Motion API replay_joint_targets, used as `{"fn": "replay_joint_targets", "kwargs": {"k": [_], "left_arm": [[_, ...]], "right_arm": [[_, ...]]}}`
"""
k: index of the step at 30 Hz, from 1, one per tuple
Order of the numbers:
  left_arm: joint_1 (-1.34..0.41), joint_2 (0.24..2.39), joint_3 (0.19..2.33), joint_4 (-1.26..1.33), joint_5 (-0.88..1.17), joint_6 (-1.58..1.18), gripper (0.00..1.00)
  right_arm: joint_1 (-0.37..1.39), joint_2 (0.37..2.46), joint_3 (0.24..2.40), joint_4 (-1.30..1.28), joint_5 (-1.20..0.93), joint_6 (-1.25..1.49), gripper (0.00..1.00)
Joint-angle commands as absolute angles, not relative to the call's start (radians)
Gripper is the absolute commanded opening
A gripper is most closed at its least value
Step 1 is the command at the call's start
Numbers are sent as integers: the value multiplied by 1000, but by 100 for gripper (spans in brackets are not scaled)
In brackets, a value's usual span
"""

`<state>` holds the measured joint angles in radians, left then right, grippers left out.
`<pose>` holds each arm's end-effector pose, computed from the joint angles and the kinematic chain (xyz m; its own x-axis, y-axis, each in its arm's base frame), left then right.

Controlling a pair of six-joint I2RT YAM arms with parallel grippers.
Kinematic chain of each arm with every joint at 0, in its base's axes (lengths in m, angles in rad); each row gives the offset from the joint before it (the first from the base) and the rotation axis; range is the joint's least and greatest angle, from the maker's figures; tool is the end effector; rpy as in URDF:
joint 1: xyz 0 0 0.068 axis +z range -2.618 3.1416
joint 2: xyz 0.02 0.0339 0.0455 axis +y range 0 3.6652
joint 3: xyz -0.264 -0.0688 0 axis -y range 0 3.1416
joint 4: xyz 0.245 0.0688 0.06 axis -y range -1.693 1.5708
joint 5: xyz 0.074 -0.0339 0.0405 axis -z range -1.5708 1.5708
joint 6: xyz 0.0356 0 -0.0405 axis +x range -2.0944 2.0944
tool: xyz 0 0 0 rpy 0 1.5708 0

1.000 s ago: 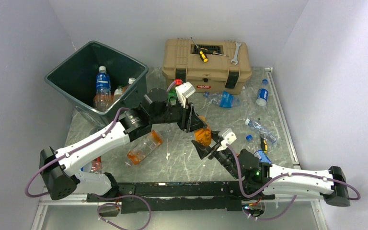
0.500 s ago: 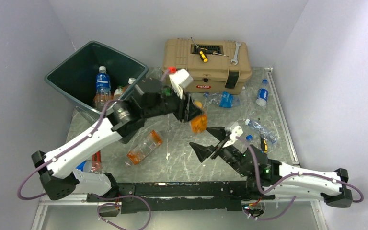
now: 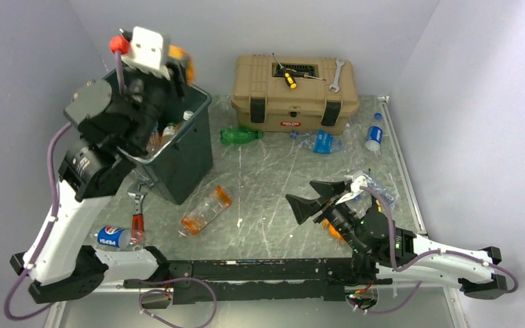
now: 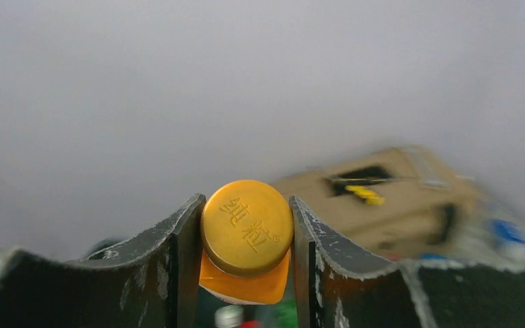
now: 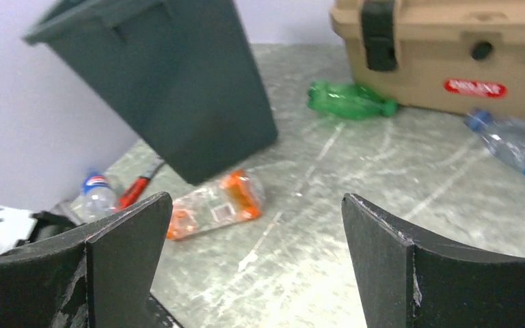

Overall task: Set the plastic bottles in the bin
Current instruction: Place the plastic bottle in the trash bin.

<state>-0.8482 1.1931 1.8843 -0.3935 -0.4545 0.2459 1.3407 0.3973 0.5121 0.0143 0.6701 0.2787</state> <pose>0.1271 -0.1205 0.5924 0.2846 0.0079 -0.9586 0.3372 0.9352 0.1078 0.0476 0.1061 0.3164 -0.1431 0.3347 -0.9314 -0.6067 0.7139 0.3497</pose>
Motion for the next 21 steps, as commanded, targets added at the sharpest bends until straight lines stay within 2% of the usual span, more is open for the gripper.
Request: {"fn": "replay_joint_targets", "kwargs": {"k": [1, 7, 10, 15, 21], "left_arm": [[-582, 1279, 1979, -551, -534, 198, 0], [-300, 1387, 1943, -640, -386, -31, 0], [-180, 1428, 1864, -629, -177, -155, 0], [-158, 1386, 1659, -427, 136, -196, 0], [-158, 1406, 1591, -492, 146, -173, 0]], "right_arm": [[1344, 398, 487, -52, 836, 366, 100], [1344, 398, 458, -53, 829, 412, 100], [1344, 389, 466, -108, 856, 454, 100], [1344, 300, 431, -142, 875, 481, 100], [1344, 213, 374, -125, 901, 480, 100]]}}
